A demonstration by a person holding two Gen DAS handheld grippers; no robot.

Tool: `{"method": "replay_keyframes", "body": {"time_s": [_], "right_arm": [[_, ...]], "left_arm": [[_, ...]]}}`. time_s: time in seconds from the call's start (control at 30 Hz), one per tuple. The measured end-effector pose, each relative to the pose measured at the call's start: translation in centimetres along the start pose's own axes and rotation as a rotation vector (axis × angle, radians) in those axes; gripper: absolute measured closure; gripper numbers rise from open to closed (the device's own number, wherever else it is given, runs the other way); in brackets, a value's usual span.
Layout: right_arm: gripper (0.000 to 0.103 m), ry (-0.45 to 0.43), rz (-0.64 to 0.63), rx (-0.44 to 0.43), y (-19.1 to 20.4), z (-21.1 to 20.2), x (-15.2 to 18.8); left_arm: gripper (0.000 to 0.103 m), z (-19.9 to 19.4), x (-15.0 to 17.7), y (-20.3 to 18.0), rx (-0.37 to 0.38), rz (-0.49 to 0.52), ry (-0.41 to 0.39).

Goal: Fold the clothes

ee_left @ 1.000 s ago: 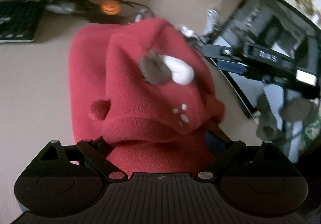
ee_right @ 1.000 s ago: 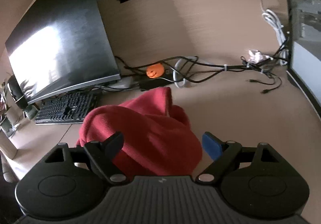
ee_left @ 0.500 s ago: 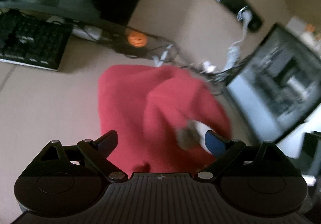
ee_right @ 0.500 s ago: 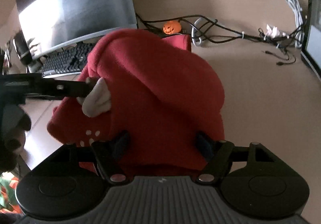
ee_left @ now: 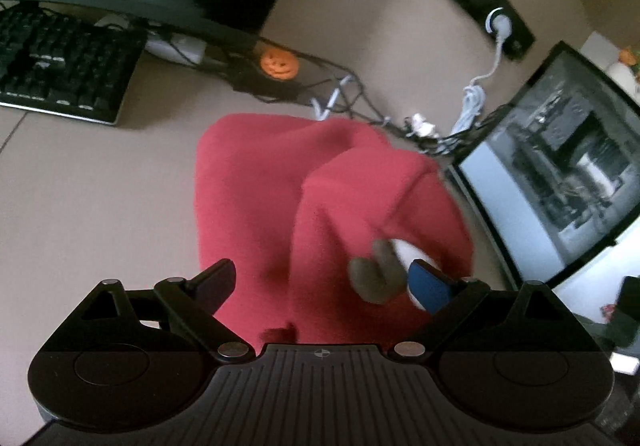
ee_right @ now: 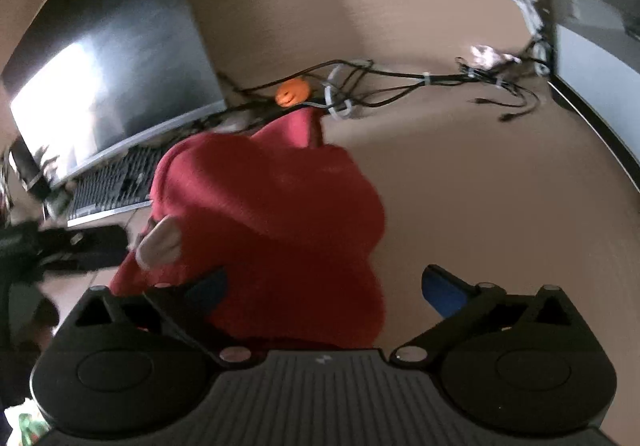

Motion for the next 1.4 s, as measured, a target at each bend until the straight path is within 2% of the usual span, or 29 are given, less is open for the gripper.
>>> {"method": "replay_keyframes", "body": {"time_s": [0.13,0.2,0.3,0.43,0.5,0.53,0.67,0.73,0.87,0.93,1.03,1.1,1.2,1.3,1.4], "right_arm": [[0.000,0.012,0.027,0.046,-1.0,0.8,-0.3],[0.000,0.046,0.013,0.084,-1.0,1.9,0.0],[0.000,0.168,-0.043,0.125,0.5,4.9,1.4],[0.000,0.137,-0.159,0.157,3.0,6.4,2.5],[0.000,0.126,-0.173,0.159,3.2,6.7,2.9],[0.000,0.135,-0.143,0.139,2.8,6.8,3.0],[0.000,0.246,0.116,-0.059,-0.5,6.8,2.2],[0.000,0.196,0.212,-0.118,-2.2,5.4,1.0],[0.000,0.069,0.319,-0.172,-4.1,3.5,-1.7],[0.000,0.086,0.358,-0.233,-4.0,4.7,-2.4],[0.000,0.127,0.359,-0.238,-3.1,7.3,-2.3],[0.000,0.137,0.377,-0.293,-2.1,7.5,-2.5],[0.000,0.108,0.297,-0.361,0.6,6.1,-4.2],[0.000,0.112,0.276,-0.422,2.1,5.6,-5.1],[0.000,0.146,0.207,-0.390,3.8,7.1,-4.4]], "left_arm": [[0.006,-0.8,0.5,-1.5,0.070,0.027,0.002],[0.006,-0.8,1.0,-2.2,0.084,0.048,0.017],[0.006,0.1,1.8,-2.5,0.063,0.061,0.046],[0.006,1.1,2.1,-1.8,0.017,0.032,0.066],[0.006,1.4,2.0,-1.4,-0.008,0.012,0.069],[0.006,1.5,2.0,-1.1,-0.018,0.001,0.069],[0.006,1.1,2.2,-0.2,-0.017,-0.025,0.060],[0.006,0.9,2.1,-0.2,0.000,-0.020,0.055],[0.006,1.1,1.1,-0.3,0.028,-0.017,0.039],[0.006,1.6,0.6,-0.3,0.025,-0.015,0.041],[0.005,3.1,0.3,-0.5,0.019,-0.007,0.066],[0.005,3.7,0.1,-1.1,0.030,0.010,0.077],[0.005,2.8,-1.3,-3.3,0.153,0.011,0.060],[0.005,0.1,-3.2,-4.7,0.178,0.088,-0.031],[0.005,-2.3,-4.2,-3.8,0.169,0.123,-0.095]]}}
Point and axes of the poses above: each gripper's, at about its wrist camera, not at the fingertips, and z roughly the way its jaws point, y to its left, x to its underside, the point moved 5 cm from there along z, roughly the way its jaws point, and after that the axes turned 1 degree about -x, right-handed, at the moved point
